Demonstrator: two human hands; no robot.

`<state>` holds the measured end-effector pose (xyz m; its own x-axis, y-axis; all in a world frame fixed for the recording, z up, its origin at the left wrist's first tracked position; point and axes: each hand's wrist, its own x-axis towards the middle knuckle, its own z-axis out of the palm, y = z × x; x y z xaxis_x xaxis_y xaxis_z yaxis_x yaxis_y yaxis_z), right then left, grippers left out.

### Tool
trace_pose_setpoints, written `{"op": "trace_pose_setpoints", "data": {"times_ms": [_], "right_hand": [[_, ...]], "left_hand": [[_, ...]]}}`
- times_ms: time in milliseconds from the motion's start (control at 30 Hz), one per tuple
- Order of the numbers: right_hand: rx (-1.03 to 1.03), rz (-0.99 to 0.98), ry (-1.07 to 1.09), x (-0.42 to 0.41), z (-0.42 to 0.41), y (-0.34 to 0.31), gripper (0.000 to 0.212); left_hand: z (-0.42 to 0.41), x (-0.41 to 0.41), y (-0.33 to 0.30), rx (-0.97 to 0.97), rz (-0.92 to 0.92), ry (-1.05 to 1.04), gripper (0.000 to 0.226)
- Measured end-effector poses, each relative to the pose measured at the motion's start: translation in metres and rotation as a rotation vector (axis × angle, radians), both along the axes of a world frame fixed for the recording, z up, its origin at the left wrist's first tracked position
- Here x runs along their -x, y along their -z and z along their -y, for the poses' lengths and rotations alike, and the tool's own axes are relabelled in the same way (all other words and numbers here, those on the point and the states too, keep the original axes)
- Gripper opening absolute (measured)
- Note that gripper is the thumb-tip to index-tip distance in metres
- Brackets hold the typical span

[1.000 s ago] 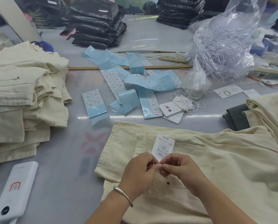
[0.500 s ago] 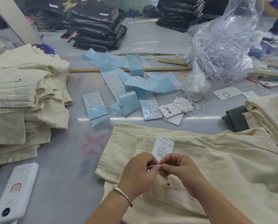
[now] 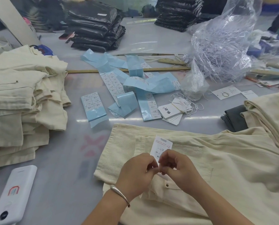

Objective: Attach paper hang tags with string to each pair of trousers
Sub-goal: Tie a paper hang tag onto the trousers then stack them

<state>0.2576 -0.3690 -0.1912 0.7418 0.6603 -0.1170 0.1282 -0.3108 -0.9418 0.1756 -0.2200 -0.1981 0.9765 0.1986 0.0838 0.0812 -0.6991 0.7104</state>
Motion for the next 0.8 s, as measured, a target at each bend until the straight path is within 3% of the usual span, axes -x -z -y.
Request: {"op": "trace_pose_setpoints", "data": {"times_ms": [200,400,567,667,733,800], "right_hand": [[-0.145,-0.24,-0.053,-0.004,0.004,-0.007,0.024],[-0.076,-0.157,-0.103,-0.007,-0.001,-0.007,0.021],[0.093,-0.027,-0.127,-0.005,0.0,-0.001,0.025],[0.272,0.125,0.003,-0.009,0.012,0.005,0.029],[0.339,0.141,0.12,-0.01,0.028,0.007,0.024],[0.372,0.093,0.216,-0.004,0.048,0.011,0.02]], "left_hand": [[-0.018,-0.003,0.002,0.289,-0.081,0.012,0.019],[-0.022,-0.006,0.007,0.316,-0.097,-0.012,0.021],[-0.024,-0.012,0.006,0.122,-0.193,0.041,0.028],[-0.024,-0.039,0.004,-0.01,-0.135,0.076,0.029],[-0.022,-0.07,0.005,-0.139,-0.137,0.04,0.043],[-0.019,-0.103,0.012,-0.314,-0.251,0.068,0.073]]}}
